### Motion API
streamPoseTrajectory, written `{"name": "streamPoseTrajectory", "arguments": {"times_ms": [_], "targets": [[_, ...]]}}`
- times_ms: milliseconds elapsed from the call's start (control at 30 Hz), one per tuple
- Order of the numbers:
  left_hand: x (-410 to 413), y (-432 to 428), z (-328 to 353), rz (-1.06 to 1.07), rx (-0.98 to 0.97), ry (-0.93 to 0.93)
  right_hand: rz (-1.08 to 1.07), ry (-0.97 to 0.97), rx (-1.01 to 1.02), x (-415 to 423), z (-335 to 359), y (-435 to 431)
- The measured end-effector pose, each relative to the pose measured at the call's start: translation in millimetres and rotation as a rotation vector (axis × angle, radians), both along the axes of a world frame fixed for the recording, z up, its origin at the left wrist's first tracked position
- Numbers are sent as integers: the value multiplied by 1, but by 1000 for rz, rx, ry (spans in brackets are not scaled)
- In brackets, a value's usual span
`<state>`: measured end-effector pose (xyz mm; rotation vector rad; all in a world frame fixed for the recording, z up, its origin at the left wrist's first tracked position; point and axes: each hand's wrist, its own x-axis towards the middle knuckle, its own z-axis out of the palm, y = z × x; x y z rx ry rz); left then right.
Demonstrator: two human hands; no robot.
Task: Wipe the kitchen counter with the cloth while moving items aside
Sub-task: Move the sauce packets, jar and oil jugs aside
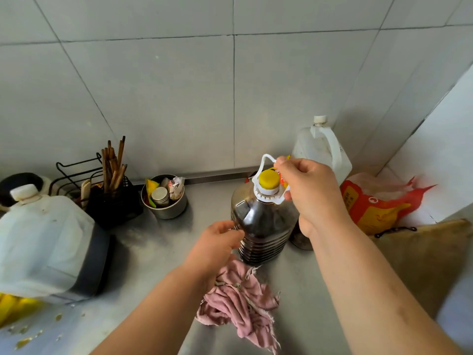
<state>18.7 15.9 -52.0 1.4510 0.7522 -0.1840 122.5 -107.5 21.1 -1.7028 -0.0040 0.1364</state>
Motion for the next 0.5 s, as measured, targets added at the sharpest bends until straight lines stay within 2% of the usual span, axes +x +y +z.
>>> {"name": "streamPoseTrajectory", "arguments": {"times_ms": [100, 200, 300, 367, 400, 500], "targets": [[8, 0, 0, 14, 76, -22, 16, -26, 20, -5, -4, -7], [13, -4, 5, 5, 223, -29, 25, -79, -43, -3, -9, -17], [16, -8, 9, 13, 324, -87, -87, -159, -142, 6, -24, -36], [20, -11, 11, 28, 322, -139, -184, -221, -347, 15, -40, -56], [20, -11, 12, 32, 310, -154, -183, -188, -479, 20, -51, -64], [22, -15, 16, 7, 230, -142, 38, 77, -850, 31, -85, -81]]}}
